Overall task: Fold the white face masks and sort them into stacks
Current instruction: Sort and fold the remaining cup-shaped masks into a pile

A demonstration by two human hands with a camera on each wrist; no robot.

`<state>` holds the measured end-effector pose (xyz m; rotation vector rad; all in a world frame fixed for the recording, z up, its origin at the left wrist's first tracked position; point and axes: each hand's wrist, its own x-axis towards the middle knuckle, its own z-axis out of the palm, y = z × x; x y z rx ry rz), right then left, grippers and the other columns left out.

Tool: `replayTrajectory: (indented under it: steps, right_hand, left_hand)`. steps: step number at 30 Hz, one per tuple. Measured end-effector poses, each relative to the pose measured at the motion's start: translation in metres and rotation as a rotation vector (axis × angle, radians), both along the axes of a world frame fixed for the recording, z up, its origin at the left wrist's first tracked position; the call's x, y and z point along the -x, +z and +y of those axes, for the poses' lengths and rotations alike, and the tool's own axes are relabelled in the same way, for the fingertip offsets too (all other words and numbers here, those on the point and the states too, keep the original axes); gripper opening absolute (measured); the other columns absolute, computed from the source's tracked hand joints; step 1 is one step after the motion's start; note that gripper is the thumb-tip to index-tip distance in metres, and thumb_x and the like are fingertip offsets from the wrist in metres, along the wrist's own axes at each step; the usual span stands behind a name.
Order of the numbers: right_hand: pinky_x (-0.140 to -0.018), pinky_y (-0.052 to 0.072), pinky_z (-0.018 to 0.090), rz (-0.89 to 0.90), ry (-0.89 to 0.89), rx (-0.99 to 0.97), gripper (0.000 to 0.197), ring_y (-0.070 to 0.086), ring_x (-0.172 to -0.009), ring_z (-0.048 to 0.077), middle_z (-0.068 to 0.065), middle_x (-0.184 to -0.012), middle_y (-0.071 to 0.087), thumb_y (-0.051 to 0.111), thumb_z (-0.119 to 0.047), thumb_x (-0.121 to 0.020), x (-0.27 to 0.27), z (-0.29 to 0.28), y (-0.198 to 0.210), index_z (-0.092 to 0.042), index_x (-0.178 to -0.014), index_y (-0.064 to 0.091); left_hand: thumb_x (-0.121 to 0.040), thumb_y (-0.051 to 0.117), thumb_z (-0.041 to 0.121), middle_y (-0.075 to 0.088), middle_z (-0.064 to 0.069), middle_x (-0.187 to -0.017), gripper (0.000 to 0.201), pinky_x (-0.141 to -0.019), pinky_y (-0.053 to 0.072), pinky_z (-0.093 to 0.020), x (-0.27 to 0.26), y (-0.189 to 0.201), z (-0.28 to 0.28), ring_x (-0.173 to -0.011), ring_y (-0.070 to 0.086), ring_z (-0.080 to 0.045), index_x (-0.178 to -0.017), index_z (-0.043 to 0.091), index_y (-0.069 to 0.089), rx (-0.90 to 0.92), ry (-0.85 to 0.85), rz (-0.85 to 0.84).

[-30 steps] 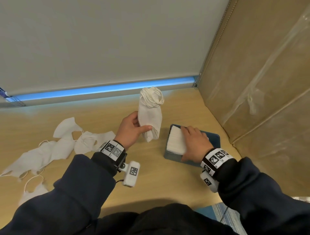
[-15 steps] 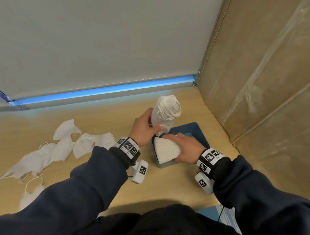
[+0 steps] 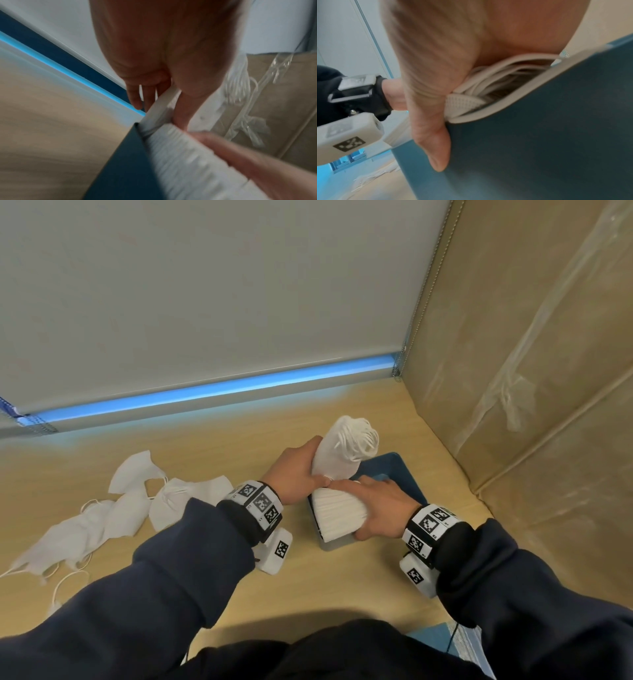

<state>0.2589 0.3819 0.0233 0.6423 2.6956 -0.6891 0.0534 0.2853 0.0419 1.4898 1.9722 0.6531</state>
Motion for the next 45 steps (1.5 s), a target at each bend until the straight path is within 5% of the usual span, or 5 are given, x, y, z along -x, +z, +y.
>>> replayTrajectory:
  steps: [13, 19, 25, 33, 45]
  right_hand:
    - [-0.118, 0.025, 0.049, 0.080, -0.013, -0.001, 0.097, 0.038, -0.137, 0.015, -0.011, -0.151, 0.039, 0.068, -0.071, -0.068, -0.023, -0.011, 0.007, -0.053, -0.151, 0.019]
    - [-0.087, 0.053, 0.032, 0.452, -0.275, -0.176, 0.035, 0.062, -0.096, 0.007, -0.013, -0.110, 0.067, 0.068, -0.039, -0.089, -0.027, 0.011, 0.065, -0.034, -0.123, 0.064]
    - [-0.097, 0.047, 0.041, -0.022, -0.191, -0.229, 0.022, 0.061, -0.101, 0.016, -0.011, -0.104, 0.068, 0.076, -0.027, -0.082, 0.013, 0.070, 0.068, -0.035, -0.102, 0.073]
    - [-0.081, 0.033, 0.035, -0.074, -0.165, -0.369, 0.019, 0.045, -0.097, 0.018, -0.008, -0.096, 0.048, 0.083, -0.024, -0.076, 0.024, 0.077, 0.024, -0.037, -0.081, 0.069]
    - [-0.084, 0.052, 0.030, 0.228, -0.610, 0.360, 0.013, 0.067, -0.104, 0.016, -0.005, -0.106, 0.075, 0.080, -0.017, -0.085, -0.008, 0.096, 0.033, -0.023, -0.096, 0.080]
  left_hand:
    - [-0.094, 0.062, 0.036, 0.060, -0.007, -0.111, 0.037, -0.073, 0.049, -0.037, -0.033, 0.013, 0.039, -0.096, 0.064, -0.032, -0.126, 0.018, 0.063, 0.125, -0.206, 0.564]
    - [-0.092, 0.065, 0.023, 0.069, -0.012, -0.098, 0.038, -0.063, 0.049, -0.038, -0.043, 0.011, 0.042, -0.083, 0.066, -0.035, -0.125, 0.014, 0.048, 0.046, -0.180, 0.629]
    - [-0.094, 0.062, 0.018, 0.070, -0.012, -0.095, 0.020, -0.069, 0.052, -0.036, -0.040, 0.008, 0.031, -0.085, 0.065, -0.035, -0.112, 0.016, 0.070, 0.094, -0.130, 0.563]
    - [-0.090, 0.058, 0.003, 0.069, -0.011, -0.088, 0.021, -0.068, 0.056, -0.037, -0.040, -0.009, 0.030, -0.071, 0.058, -0.030, -0.095, 0.013, 0.075, 0.159, -0.160, 0.614]
    - [-0.100, 0.053, 0.021, 0.076, 0.000, -0.099, 0.025, -0.078, 0.057, -0.037, -0.010, -0.016, -0.016, -0.085, 0.069, -0.021, -0.105, 0.021, 0.077, -0.101, 0.119, 0.310]
